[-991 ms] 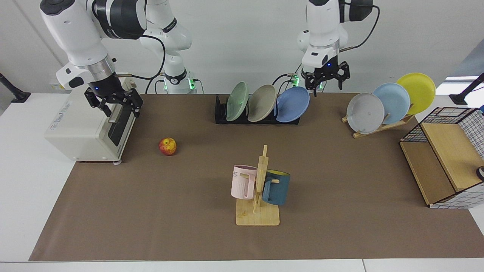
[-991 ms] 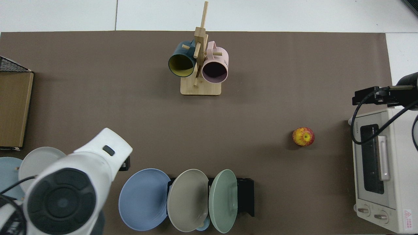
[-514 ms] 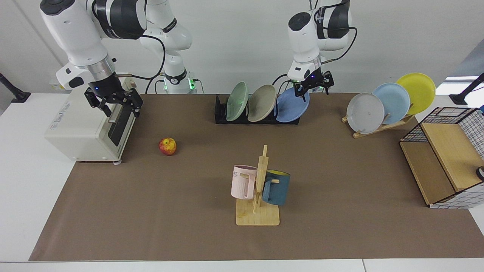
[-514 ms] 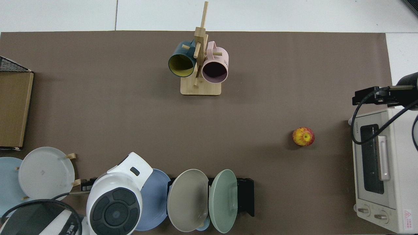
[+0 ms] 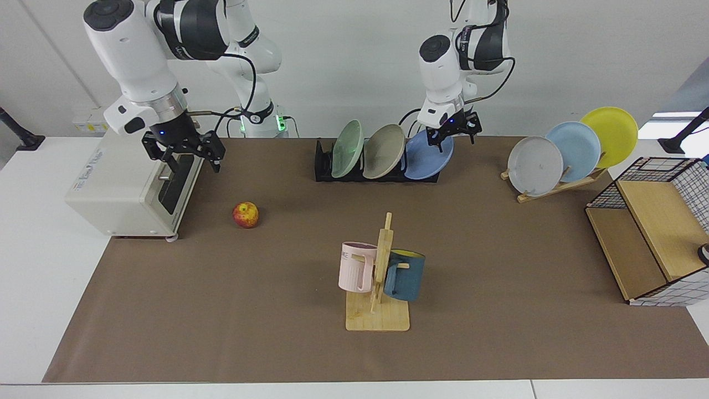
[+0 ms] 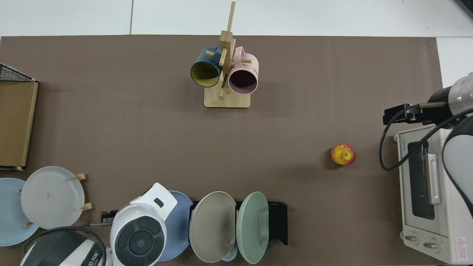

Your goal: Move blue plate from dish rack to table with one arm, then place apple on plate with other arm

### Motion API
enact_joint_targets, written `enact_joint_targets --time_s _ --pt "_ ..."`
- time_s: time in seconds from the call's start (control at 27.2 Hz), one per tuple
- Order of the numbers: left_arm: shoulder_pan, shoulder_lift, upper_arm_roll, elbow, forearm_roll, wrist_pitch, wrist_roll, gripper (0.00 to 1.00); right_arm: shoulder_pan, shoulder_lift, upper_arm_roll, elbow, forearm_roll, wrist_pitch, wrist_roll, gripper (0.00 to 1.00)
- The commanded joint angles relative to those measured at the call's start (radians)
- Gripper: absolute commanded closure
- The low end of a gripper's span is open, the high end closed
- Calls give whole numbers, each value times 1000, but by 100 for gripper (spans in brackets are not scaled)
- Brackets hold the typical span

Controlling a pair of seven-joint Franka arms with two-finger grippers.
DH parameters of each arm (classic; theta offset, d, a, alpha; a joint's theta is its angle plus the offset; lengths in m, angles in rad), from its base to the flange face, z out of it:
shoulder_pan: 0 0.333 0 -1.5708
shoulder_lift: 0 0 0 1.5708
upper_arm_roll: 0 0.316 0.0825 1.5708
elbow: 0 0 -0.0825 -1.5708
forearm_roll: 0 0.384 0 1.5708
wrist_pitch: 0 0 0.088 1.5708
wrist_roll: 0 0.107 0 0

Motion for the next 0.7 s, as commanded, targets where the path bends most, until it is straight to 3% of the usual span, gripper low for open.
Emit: enact_joint_targets --time_s 0.0,0.22,0.44,0.66 --pt "-34 -33 13 -62 -15 35 4 2 27 -38 1 -150 -15 93 22 0" --pt "-49 -28 -2 -81 -15 44 -27 6 40 -41 1 -312 -15 234 65 0" --pt "-49 -26 -4 -84 -15 44 -16 40 41 -40 1 -461 -15 397 74 0" --pt "-48 -23 -4 -82 -15 44 -7 70 40 -14 1 -541 -16 504 73 0"
